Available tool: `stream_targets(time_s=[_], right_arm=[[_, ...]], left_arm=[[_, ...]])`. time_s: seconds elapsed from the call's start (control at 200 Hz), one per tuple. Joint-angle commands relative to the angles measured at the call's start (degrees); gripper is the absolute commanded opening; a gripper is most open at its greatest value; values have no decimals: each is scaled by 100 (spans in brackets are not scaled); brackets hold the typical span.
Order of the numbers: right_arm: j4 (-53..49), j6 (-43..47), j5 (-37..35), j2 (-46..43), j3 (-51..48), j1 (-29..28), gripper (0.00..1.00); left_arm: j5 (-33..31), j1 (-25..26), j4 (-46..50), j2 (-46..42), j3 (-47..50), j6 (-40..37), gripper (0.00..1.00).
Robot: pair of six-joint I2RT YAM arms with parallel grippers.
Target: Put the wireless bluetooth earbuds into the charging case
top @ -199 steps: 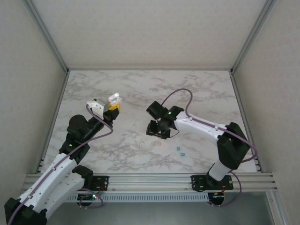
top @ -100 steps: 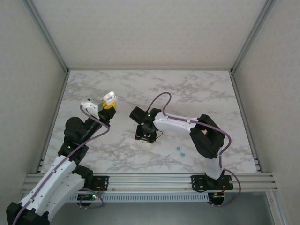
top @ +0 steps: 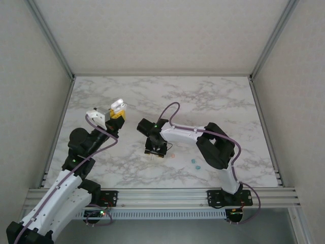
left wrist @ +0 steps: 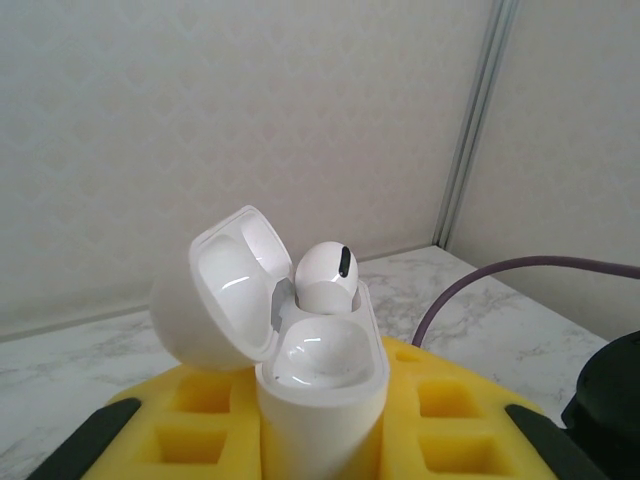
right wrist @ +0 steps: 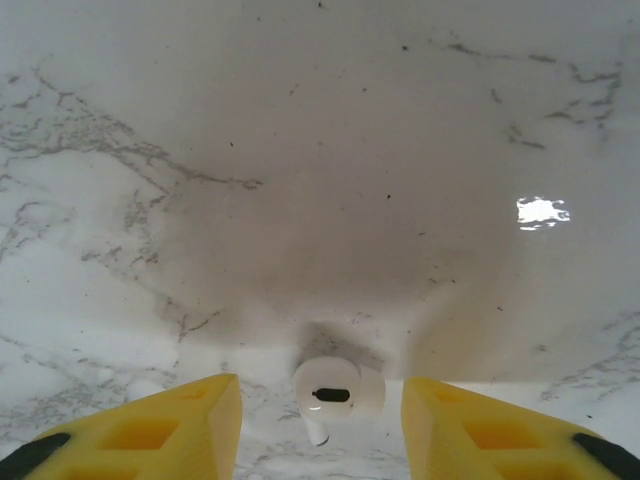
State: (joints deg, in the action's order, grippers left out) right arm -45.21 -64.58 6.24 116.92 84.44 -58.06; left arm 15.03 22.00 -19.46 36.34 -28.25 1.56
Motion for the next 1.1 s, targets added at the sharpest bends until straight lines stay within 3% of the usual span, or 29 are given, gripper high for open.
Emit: stream_targets(time_s=[0.0, 0.33, 1.096], right_arm=[[-300, -46, -27, 145, 218, -71, 46], [-543, 50, -96, 308, 434, -130, 42], [-917, 222, -378, 515, 788, -230, 42]], left_arm=[[-1, -60, -105, -99, 39, -6, 15], [-1, -60, -86, -96, 39, -16, 15], [-44, -55, -18, -171, 45, -29, 16]])
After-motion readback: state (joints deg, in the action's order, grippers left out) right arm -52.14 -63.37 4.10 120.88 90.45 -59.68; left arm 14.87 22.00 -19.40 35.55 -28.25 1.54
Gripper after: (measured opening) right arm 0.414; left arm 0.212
